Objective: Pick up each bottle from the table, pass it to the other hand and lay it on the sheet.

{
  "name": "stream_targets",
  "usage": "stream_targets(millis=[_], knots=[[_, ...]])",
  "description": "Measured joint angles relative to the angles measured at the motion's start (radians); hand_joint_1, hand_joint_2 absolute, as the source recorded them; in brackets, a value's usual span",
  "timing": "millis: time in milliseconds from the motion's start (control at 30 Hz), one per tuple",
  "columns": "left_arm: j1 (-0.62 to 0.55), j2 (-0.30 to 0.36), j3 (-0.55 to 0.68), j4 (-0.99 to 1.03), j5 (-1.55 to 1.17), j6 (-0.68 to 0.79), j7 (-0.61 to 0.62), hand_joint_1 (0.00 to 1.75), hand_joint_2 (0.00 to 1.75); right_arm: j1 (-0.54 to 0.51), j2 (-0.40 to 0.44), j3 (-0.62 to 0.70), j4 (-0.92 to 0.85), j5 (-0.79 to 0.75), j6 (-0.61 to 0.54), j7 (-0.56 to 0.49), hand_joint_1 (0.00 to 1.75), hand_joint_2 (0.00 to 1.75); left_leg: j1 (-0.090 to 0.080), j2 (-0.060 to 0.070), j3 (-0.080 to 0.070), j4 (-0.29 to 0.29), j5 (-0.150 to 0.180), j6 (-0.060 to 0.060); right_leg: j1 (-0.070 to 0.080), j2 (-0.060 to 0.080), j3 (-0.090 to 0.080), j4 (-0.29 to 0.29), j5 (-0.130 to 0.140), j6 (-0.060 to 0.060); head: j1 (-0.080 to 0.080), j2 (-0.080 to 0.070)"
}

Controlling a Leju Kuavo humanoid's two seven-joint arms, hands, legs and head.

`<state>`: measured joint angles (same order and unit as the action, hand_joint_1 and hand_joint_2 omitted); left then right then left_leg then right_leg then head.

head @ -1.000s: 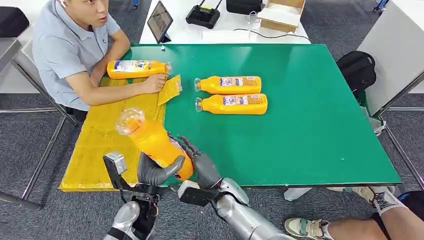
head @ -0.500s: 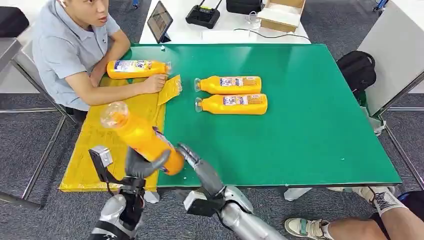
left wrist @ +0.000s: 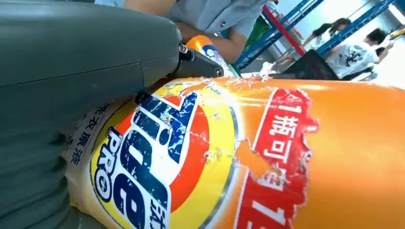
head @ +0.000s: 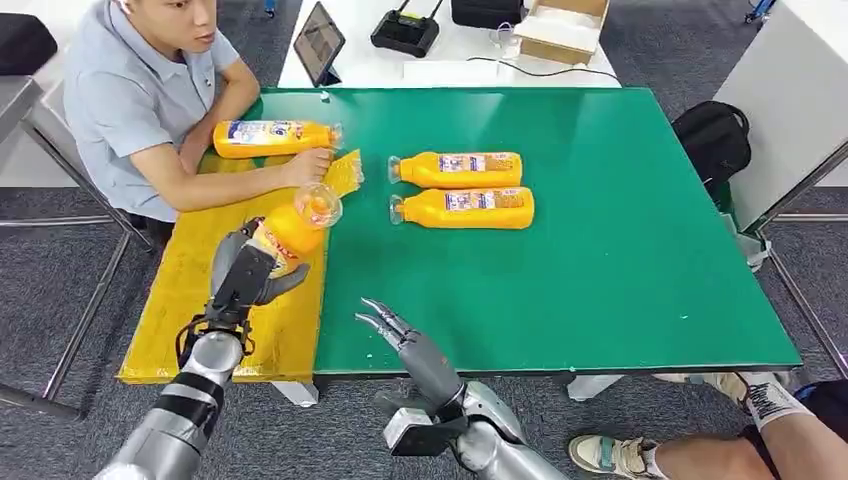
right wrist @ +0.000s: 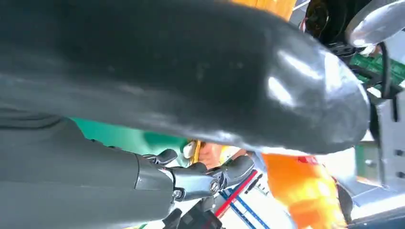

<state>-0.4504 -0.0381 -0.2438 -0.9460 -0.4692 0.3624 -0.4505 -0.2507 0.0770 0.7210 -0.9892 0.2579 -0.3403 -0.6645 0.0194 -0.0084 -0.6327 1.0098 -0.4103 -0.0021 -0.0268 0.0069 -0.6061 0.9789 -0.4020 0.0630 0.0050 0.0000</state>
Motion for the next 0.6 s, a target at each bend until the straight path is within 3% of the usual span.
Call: stream_targets(millis=[133,333,600], knots=[[-0.079,0.012,-0.003,0.118,-0.124,0.034,0.044,1.75,1.75,0.01,-0.008,-0.004,-0.006,-0.002,0.005,0.0,0.0,0.0,0.0,0.0,0.0,0.0,0.0,0.0,0.0,0.0,0.0,0.0,0.0,0.0,0.0,0.0],[-0.211,0.043,-0.113,0.339,-0.498,0.036,0.249,1.75,1.75,0.02,-0.013,-0.008,-0.006,0.008,0.045,0.0,0.0,0.0,0.0,0.0,0.0,0.0,0.0,0.0,0.0,0.0,0.0,0.0,0.0,0.0,0.001,0.0],[-0.262,0.059,-0.177,0.455,-0.527,0.016,0.276,1.75,1.75,0.025,-0.013,-0.008,-0.006,0.008,0.053,0.0,0.0,0.0,0.0,0.0,-0.001,0.0,0.0,0.0,0.0,0.0,0.0,0.0,0.0,0.0,0.0,0.0]])
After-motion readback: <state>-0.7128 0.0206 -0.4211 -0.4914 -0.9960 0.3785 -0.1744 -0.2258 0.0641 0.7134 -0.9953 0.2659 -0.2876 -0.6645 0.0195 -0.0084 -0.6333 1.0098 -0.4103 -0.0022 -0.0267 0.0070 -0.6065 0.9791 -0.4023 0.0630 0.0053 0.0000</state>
